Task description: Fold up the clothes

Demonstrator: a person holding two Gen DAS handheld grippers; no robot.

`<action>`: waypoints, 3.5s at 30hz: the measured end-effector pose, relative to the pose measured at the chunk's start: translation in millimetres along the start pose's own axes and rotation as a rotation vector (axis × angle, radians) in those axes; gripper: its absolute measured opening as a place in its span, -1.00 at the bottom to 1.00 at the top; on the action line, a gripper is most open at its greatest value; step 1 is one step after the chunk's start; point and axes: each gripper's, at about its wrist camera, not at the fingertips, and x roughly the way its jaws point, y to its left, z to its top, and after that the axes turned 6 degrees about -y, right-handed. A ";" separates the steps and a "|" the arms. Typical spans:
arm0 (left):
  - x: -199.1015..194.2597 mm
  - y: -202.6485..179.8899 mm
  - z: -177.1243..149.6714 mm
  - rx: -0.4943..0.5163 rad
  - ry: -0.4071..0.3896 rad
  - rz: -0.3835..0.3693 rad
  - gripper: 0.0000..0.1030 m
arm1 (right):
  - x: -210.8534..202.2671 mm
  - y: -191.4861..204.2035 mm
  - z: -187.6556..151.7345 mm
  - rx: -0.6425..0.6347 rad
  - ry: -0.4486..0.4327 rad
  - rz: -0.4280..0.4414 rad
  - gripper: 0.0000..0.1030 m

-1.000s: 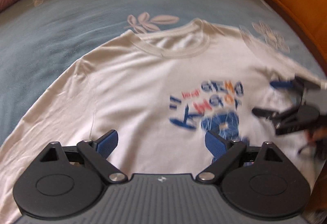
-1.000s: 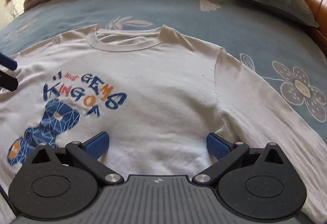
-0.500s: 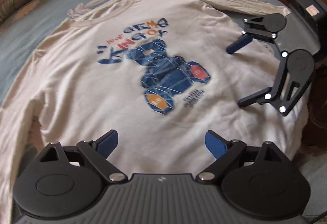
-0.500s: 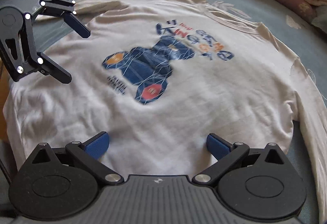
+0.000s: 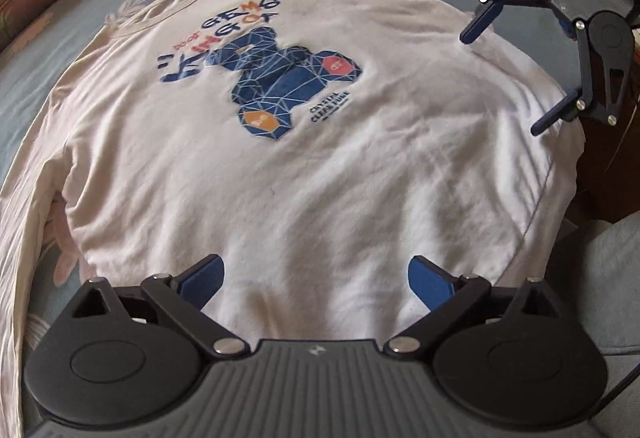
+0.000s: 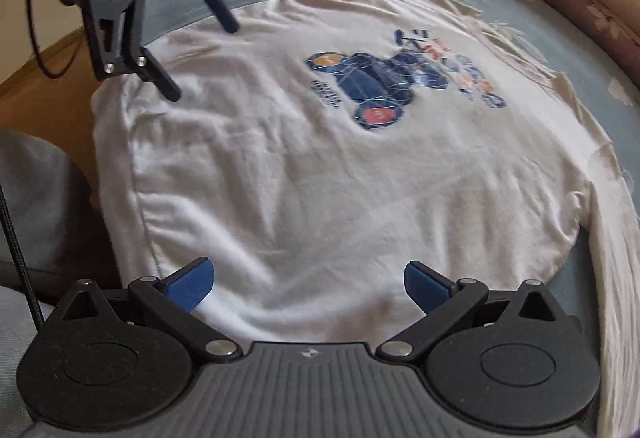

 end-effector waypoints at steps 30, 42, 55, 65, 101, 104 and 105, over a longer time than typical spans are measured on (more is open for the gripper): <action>-17.3 31.6 -5.2 -0.046 0.013 0.083 0.95 | -15.9 -9.7 -14.2 0.031 0.048 -0.074 1.00; 28.7 -2.8 59.3 0.075 -0.157 -0.022 0.95 | 44.6 -40.9 44.6 0.056 -0.100 -0.108 1.00; 5.5 -1.1 18.0 0.023 -0.057 0.013 0.96 | 38.4 -42.1 24.2 0.110 -0.103 -0.098 1.00; -2.4 33.3 -17.6 -0.158 0.069 0.049 0.96 | 39.3 -42.1 26.0 0.114 -0.089 -0.097 1.00; 37.8 106.5 75.3 -0.294 -0.169 0.176 0.96 | 42.9 -45.8 33.5 0.155 -0.055 -0.106 1.00; 45.6 110.5 93.5 -0.270 -0.201 0.165 0.96 | 43.1 -45.4 33.3 0.162 -0.060 -0.112 1.00; 50.4 111.5 98.6 -0.266 -0.208 0.159 0.96 | 43.2 -45.3 33.3 0.165 -0.061 -0.113 1.00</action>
